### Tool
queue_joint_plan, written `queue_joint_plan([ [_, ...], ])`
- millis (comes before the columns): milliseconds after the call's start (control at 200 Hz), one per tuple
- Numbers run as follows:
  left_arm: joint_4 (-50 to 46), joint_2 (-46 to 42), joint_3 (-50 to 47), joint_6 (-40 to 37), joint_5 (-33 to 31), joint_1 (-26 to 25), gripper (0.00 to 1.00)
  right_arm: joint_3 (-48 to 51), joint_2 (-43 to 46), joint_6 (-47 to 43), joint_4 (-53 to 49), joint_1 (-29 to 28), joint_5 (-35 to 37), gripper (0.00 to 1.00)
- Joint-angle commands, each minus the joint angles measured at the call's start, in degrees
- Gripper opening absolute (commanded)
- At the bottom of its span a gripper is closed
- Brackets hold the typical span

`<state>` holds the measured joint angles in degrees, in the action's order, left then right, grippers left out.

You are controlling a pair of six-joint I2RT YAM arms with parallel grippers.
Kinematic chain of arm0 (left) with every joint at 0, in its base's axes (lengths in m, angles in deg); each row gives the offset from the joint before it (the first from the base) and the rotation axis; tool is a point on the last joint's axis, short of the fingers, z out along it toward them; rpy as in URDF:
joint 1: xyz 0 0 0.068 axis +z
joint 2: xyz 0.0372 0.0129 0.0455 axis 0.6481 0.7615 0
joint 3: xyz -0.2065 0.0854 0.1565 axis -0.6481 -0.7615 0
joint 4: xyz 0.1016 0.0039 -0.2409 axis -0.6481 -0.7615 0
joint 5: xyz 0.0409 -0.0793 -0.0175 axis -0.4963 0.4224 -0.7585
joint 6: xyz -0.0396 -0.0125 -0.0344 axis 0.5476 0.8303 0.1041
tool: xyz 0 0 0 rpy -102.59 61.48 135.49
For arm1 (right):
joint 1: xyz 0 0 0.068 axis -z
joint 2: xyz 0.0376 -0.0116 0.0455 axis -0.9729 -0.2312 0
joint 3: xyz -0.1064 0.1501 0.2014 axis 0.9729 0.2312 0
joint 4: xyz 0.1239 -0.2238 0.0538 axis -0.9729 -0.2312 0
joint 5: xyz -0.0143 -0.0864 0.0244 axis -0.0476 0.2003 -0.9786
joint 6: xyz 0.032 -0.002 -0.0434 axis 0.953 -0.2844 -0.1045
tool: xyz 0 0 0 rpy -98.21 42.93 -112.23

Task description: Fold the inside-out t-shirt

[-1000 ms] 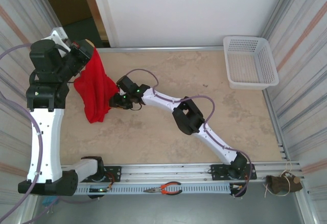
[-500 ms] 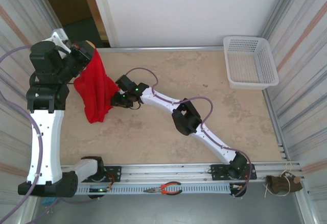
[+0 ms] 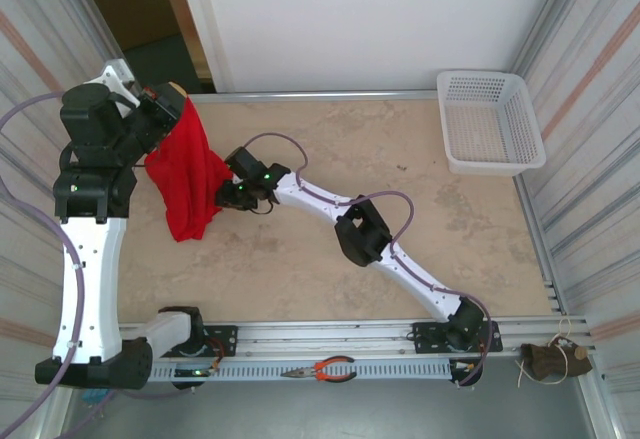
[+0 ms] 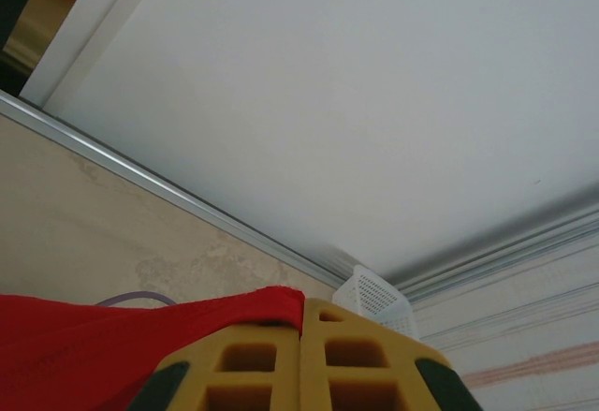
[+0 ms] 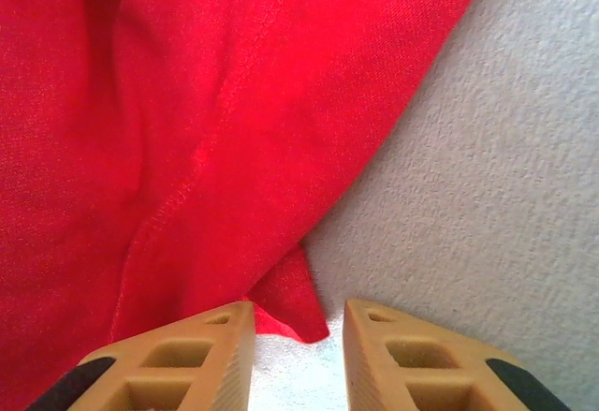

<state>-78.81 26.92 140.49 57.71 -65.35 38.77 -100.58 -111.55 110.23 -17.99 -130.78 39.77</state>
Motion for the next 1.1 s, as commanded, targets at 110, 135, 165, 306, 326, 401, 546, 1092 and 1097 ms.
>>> queue_joint_plan([
  [110, 2.3, -2.2, -0.9, 0.9, 0.6, -0.4, 0.00, -1.3, -3.3, 1.0, 2.1, -1.6, -1.0, 0.14],
  [135, 2.4, -2.2, -1.2, 1.0, 0.7, -0.4, 0.00, -1.4, -3.4, 0.9, 2.2, -1.5, -1.2, 0.11],
  [165, 2.3, -2.3, -1.3, 1.1, 0.6, -0.3, 0.00, -1.4, -3.0, 0.8, 2.2, -1.3, -1.5, 0.05],
  [306, 1.8, -2.5, -1.6, 0.4, -0.1, -0.3, 0.00, -0.8, 1.5, -1.5, 0.2, 0.4, -2.5, 0.00],
  [326, 1.6, -2.5, -1.6, 0.3, -0.2, -0.3, 0.00, -0.3, 2.8, -2.2, -0.2, 0.7, -2.4, 0.00],
  [401, 0.8, -2.6, -1.4, -1.0, -1.1, -0.3, 0.00, 3.8, 9.4, -4.9, -0.6, 2.4, -2.1, 0.00],
  [546, 0.2, -2.0, -0.4, -3.0, -1.4, 0.5, 0.00, 13.4, 25.6, -9.7, -1.7, 8.4, -1.3, 0.00],
  [1092, 4.1, 1.3, 5.2, -6.3, 3.3, 1.6, 0.00, 18.1, 68.2, -16.5, -14.0, 36.4, -1.5, 0.00],
  [1097, 4.2, 1.4, 5.3, -6.4, 3.4, 1.6, 0.00, 18.1, 68.4, -16.5, -14.0, 36.6, -1.6, 0.00],
])
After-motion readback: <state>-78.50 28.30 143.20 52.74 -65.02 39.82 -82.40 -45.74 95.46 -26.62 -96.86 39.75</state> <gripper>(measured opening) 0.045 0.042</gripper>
